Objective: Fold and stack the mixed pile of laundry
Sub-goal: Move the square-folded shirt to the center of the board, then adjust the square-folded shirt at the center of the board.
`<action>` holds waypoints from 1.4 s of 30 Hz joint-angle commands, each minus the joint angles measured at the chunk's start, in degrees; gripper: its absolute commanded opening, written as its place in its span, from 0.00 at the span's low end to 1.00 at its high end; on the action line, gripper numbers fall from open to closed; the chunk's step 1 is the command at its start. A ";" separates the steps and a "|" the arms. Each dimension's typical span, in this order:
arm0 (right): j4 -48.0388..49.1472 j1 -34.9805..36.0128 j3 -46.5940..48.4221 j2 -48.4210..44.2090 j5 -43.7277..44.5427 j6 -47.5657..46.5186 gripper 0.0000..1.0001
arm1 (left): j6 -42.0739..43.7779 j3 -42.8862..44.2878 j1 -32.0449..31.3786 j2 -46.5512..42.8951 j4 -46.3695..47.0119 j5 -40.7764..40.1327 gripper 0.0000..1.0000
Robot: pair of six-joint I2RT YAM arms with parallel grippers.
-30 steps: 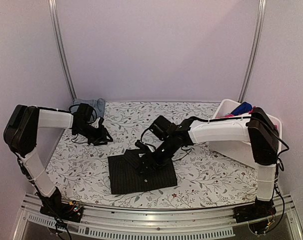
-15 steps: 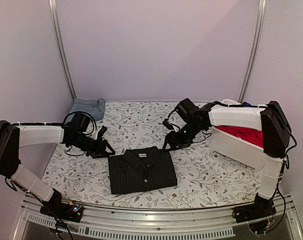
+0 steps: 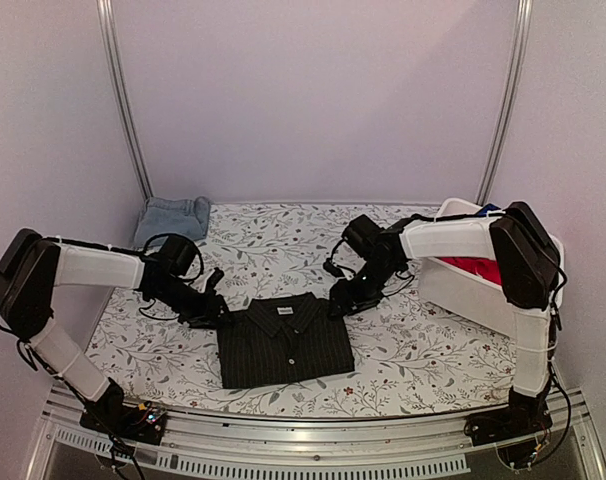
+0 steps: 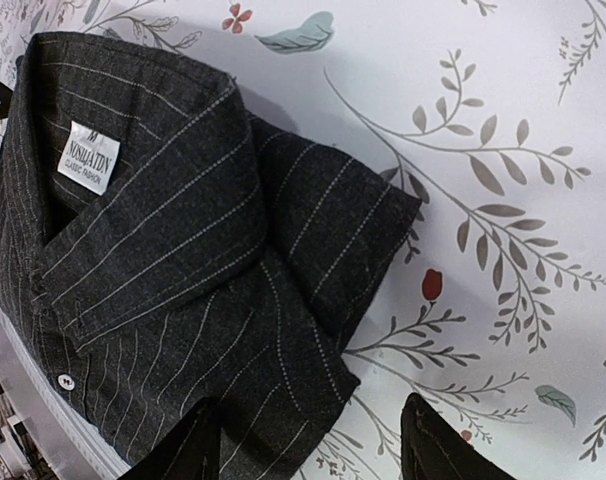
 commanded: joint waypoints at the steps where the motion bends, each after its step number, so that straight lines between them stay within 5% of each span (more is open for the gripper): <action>1: -0.01 -0.37 2.92 2.81 -1.46 -1.60 0.60 | 0.38 0.99 -0.58 0.93 -1.01 -2.46 0.44; 9: -0.26 -0.49 4.84 4.13 -2.37 -2.32 0.44 | -0.47 1.30 -0.59 1.41 0.17 -2.80 0.39; 18: -1.58 -0.99 7.19 4.12 -2.19 -3.11 0.43 | 0.37 3.41 -0.61 4.40 1.36 0.83 0.35; 27: -1.93 -1.06 7.98 4.57 -3.93 -4.01 0.06 | 0.78 3.17 -0.37 2.35 0.92 0.17 0.07; 30: -1.97 -1.09 8.20 3.95 -3.80 -4.18 0.00 | 0.69 2.94 0.05 0.57 -0.31 -1.01 0.00; 42: 1.38 -2.80 8.26 0.33 0.03 -3.43 0.00 | -0.30 -0.73 5.02 -4.96 0.41 -5.87 0.00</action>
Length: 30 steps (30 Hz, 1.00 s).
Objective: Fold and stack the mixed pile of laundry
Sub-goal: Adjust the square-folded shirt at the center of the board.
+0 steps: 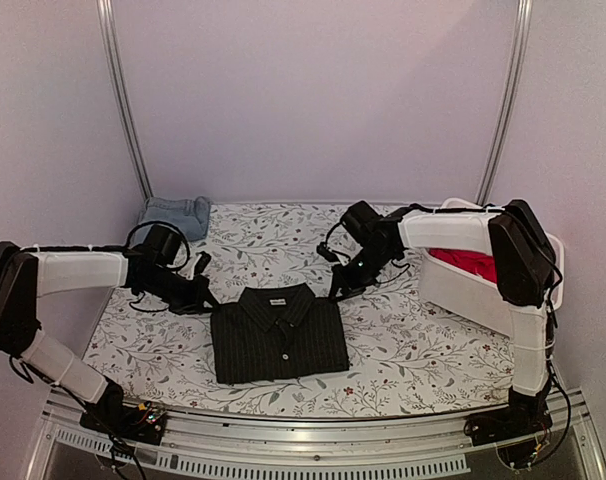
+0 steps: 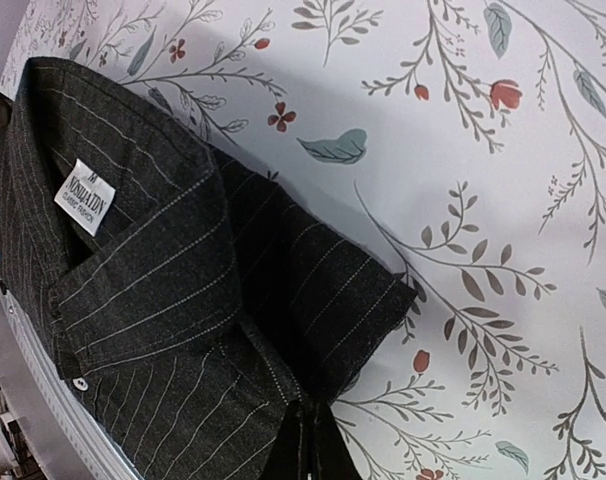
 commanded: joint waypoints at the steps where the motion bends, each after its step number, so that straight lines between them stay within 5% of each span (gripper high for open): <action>1: 2.21 -1.43 1.63 -1.68 1.63 0.35 0.00 | -0.67 -0.63 1.38 2.74 1.29 -2.70 0.00; 11: 5.78 -1.63 3.19 6.89 4.17 1.36 0.00 | -2.00 1.40 2.12 12.15 3.70 -11.76 0.00; 23: 6.36 -4.65 7.16 10.30 5.74 4.57 0.00 | -1.16 11.48 2.84 21.92 4.32 -11.42 0.00; 30: 4.83 -5.02 11.93 5.23 2.31 4.04 0.49 | -0.56 13.77 6.05 16.00 2.73 -10.57 0.45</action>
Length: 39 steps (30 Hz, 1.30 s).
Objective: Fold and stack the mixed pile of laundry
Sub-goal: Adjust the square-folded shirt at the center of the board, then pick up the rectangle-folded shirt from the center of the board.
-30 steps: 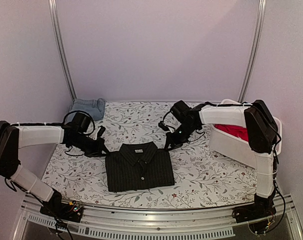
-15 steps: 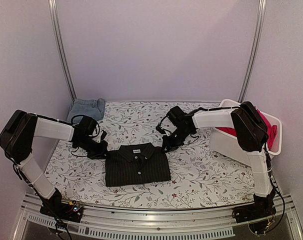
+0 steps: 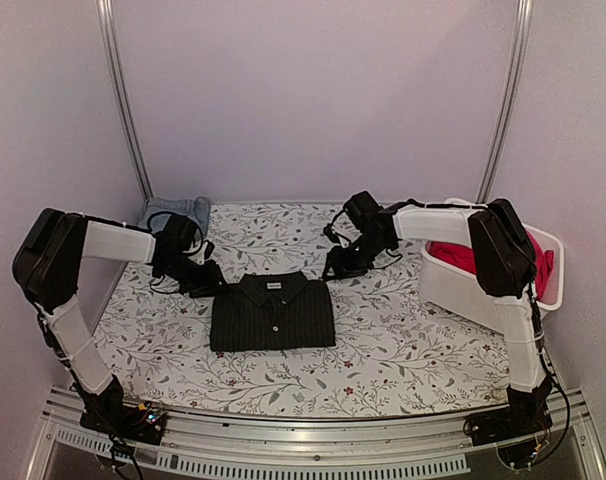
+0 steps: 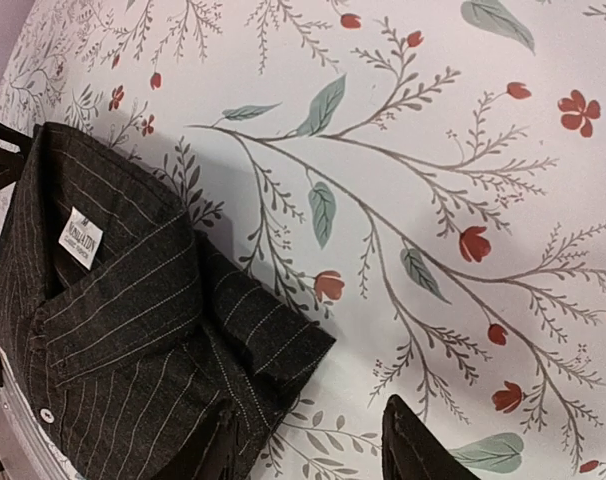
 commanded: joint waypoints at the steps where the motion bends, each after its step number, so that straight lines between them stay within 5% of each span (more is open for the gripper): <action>1: -0.86 -0.39 2.52 -5.06 -0.60 0.34 0.52 | 0.69 0.74 4.21 -5.49 -2.58 -1.46 0.49; 11: -1.45 6.48 3.85 -12.94 -5.10 2.57 0.53 | -8.62 -15.53 11.47 -23.12 4.12 15.16 0.73; 23: -4.49 26.07 21.73 2.81 -0.80 -2.55 0.38 | -14.79 -22.99 20.09 -27.88 3.39 20.73 0.93; 30: -5.80 30.77 31.09 12.50 4.44 -7.11 0.36 | -14.94 -23.92 22.08 -28.85 2.53 22.46 0.96; 39: -4.46 33.04 32.03 18.44 14.20 -11.88 0.41 | -15.01 -24.59 22.53 -29.00 2.86 22.79 0.96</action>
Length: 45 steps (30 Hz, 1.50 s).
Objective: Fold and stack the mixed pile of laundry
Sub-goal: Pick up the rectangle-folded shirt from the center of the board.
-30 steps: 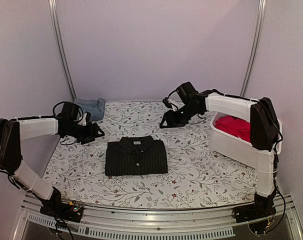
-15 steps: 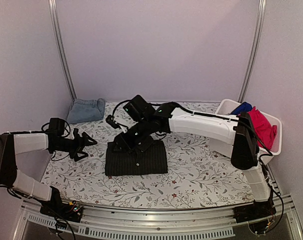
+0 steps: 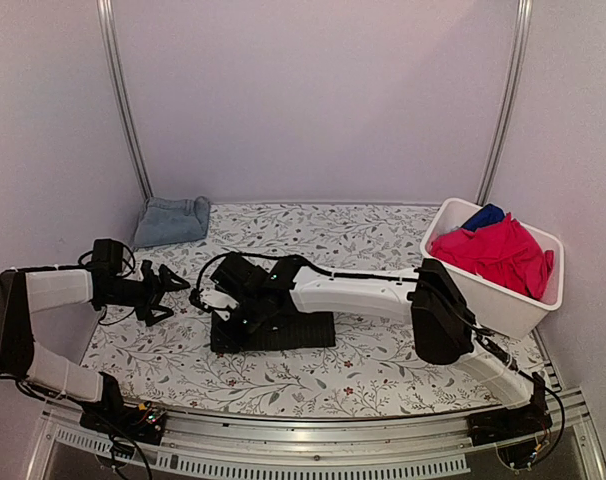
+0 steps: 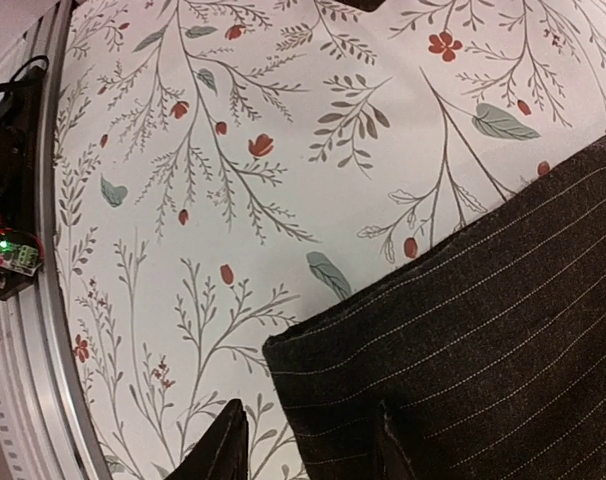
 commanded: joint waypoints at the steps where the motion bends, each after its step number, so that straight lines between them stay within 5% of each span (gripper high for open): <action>1: 0.33 1.01 1.91 3.21 7.11 -5.31 0.41 | 0.01 -0.55 0.72 -0.92 0.13 0.88 0.96; 12: -1.00 2.90 -3.47 7.51 13.29 -11.31 0.46 | -0.61 -1.95 0.83 0.49 1.52 0.41 1.00; 17: 0.38 2.63 -4.47 4.85 17.67 -12.21 0.07 | -3.61 -4.58 0.78 1.32 5.51 1.83 1.00; 20: 2.47 1.54 -4.57 1.88 16.74 -12.00 0.00 | -5.21 -5.65 0.62 1.17 7.80 2.72 1.00; 45: 11.27 -2.55 -8.62 -8.45 10.17 -11.02 0.00 | -20.64 -3.02 -11.00 10.92 27.78 3.20 1.00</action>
